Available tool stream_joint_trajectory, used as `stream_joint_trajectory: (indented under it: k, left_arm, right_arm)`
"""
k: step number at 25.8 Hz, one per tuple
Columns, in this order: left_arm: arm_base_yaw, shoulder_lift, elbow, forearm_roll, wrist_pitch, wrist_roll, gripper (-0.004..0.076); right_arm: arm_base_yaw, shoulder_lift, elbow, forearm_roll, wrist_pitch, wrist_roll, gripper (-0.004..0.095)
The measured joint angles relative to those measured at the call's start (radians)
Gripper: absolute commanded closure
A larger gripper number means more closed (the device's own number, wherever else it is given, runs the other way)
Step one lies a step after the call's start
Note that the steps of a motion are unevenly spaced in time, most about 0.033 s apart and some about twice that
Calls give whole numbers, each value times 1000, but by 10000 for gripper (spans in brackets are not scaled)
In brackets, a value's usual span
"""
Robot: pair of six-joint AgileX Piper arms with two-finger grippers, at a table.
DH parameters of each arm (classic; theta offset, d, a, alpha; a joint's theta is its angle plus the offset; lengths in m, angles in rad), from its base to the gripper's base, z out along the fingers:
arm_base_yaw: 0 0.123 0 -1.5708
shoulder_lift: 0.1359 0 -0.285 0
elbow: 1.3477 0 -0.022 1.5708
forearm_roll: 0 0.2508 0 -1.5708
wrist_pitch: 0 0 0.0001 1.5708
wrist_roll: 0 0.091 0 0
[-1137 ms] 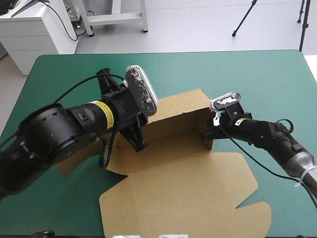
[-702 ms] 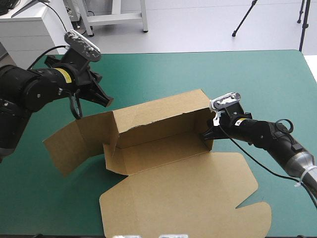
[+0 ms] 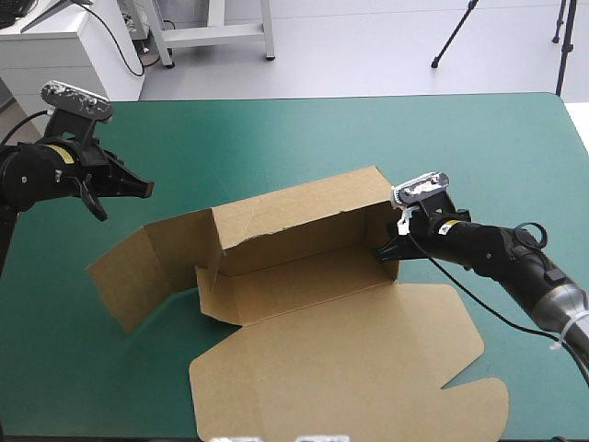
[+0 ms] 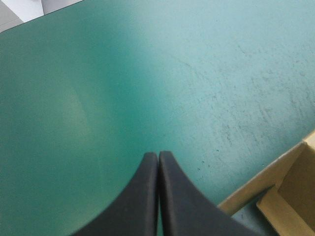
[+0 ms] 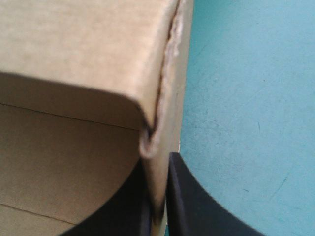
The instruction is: Fold the box
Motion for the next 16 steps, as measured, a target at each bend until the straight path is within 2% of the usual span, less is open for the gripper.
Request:
stream_joint_trajectory:
  k: [2,5,16]
  left_arm:
    - [3,-19,27,-2,-8,0,734]
    - [3,-25,31,-2,-8,0,734]
    - [3,-25,31,-2,-16,0,734]
  right_arm:
    - [0,-25,-4,-64,24,52,924]
    - [0,-41,-62,-193,124,182,926]
    - [0,-24,-261,-301,368,380,926]
